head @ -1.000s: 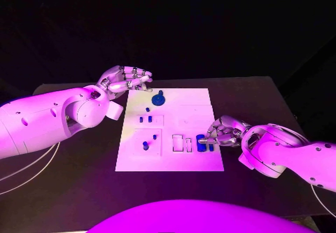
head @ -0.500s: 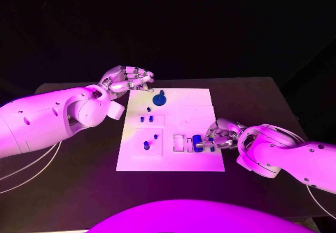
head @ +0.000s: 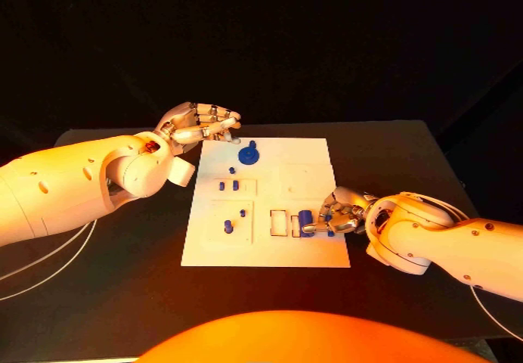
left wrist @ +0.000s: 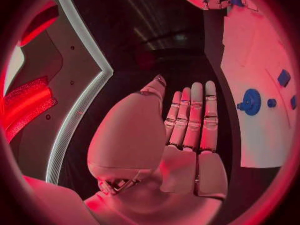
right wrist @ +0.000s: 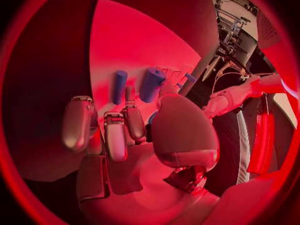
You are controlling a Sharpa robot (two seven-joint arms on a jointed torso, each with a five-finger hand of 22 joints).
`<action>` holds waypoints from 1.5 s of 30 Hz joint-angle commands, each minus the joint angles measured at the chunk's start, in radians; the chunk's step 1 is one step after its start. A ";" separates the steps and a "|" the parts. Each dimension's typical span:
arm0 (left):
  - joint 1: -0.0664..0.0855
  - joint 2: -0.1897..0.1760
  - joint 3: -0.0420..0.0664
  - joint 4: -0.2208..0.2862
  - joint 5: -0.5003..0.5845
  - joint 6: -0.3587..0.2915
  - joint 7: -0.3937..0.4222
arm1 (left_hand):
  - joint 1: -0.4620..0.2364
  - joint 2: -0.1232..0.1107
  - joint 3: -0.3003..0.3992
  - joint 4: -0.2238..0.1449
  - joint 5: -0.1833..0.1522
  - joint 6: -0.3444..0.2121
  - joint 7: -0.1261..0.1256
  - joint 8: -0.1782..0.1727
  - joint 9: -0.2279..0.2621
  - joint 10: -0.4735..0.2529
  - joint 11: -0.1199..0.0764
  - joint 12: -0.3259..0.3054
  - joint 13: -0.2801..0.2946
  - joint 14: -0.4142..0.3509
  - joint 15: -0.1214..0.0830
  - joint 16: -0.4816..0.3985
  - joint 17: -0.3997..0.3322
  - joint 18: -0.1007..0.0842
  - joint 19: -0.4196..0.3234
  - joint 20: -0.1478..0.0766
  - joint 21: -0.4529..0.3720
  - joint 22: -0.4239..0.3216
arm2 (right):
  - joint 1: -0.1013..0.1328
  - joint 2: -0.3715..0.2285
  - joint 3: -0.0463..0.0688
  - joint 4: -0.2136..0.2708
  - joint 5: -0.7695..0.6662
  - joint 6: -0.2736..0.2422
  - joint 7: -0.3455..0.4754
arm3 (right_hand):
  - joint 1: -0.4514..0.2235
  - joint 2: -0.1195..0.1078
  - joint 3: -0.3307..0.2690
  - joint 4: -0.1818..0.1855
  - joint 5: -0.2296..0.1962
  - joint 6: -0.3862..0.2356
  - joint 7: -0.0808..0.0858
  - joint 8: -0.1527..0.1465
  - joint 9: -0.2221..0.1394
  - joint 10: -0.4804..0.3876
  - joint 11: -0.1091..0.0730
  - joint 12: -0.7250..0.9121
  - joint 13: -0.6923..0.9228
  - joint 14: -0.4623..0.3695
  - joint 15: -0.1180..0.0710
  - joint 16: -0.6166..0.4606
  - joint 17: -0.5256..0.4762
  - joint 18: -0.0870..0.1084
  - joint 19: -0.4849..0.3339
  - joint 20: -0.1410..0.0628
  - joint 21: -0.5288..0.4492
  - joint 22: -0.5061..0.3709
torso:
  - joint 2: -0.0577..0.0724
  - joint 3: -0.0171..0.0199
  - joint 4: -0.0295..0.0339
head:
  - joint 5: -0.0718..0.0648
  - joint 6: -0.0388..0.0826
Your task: Assemble the parts on the task board
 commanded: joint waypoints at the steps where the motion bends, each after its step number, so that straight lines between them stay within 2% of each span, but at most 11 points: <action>1: 0.000 0.002 0.001 0.001 -0.001 0.017 0.003 | -0.009 0.004 -0.001 0.006 0.001 -0.009 0.020 0.002 -0.001 -0.003 0.001 0.006 -0.001 -0.006 -0.002 0.004 -0.002 0.004 0.007 0.000 -0.006 -0.001 | -0.007 0.008 -0.006 -0.004 -0.015 0.036 -0.032 | -0.003 0.009 -0.005 0.000 0.003 0.005 -0.003 -0.003 -0.002 0.006 0.000 0.001 0.002 0.087 -0.008 0.004 0.173 -0.009 0.003 -0.006 -0.001 0.173 | 0.000 0.0005 0.0020 | -0.001 0.000; 10: 0.000 0.002 0.001 0.001 -0.001 0.019 0.002 | -0.009 0.004 -0.001 0.006 0.001 -0.009 0.020 0.002 -0.001 -0.003 0.001 0.006 -0.001 -0.006 -0.002 0.004 -0.002 0.004 0.007 0.000 -0.006 -0.001 | -0.008 0.014 -0.006 0.000 -0.001 -0.003 -0.022 | 0.003 0.023 -0.004 -0.001 0.002 0.005 -0.005 0.002 0.001 0.007 -0.002 0.000 0.005 0.086 -0.010 0.004 0.172 -0.008 0.002 -0.008 -0.004 0.173 | 0.000 0.0007 -0.0008 | 0.003 0.000; 22: 0.000 0.001 0.001 0.001 -0.002 0.023 -0.002 | -0.009 0.004 -0.001 0.006 0.001 -0.009 0.020 0.002 -0.001 -0.003 0.001 0.006 -0.001 -0.006 -0.002 0.004 -0.002 0.004 0.007 0.000 -0.006 -0.001 | -0.008 0.018 -0.005 -0.003 -0.003 -0.029 -0.021 | -0.007 0.026 -0.012 0.001 0.000 0.003 -0.005 0.005 0.003 0.006 -0.002 -0.002 0.004 0.086 -0.011 0.003 0.170 -0.007 0.000 -0.009 -0.010 0.171 | 0.001 0.0020 -0.0005 | 0.002 0.000; 30: 0.000 0.002 0.001 0.000 -0.002 0.023 -0.003 | -0.010 0.004 -0.002 0.006 0.001 -0.009 0.020 0.003 -0.001 -0.003 0.001 0.006 -0.001 -0.006 -0.002 0.004 -0.002 0.004 0.008 0.000 -0.007 -0.002 | -0.007 0.031 -0.005 -0.015 -0.029 -0.021 -0.023 | -0.004 0.025 -0.015 -0.002 0.001 0.002 -0.005 0.007 0.004 0.007 -0.003 -0.002 0.007 0.087 -0.011 0.004 0.172 -0.008 0.001 -0.009 -0.007 0.172 | 0.001 0.0008 0.0003 | 0.003 0.000; 45: 0.000 0.000 0.001 0.000 -0.003 0.022 -0.005 | -0.012 0.005 -0.002 0.007 0.001 -0.009 0.020 0.003 -0.001 -0.003 0.001 0.007 -0.001 -0.006 -0.002 0.005 -0.003 0.004 0.008 0.000 -0.008 -0.003 | -0.003 0.043 -0.004 -0.023 -0.064 -0.008 -0.030 | 0.008 0.023 -0.017 -0.003 0.001 0.002 -0.006 0.011 0.006 0.005 -0.003 -0.004 0.007 0.087 -0.011 0.004 0.172 -0.007 0.000 -0.010 -0.010 0.171 | 0.000 0.0015 -0.0006 | 0.004 0.000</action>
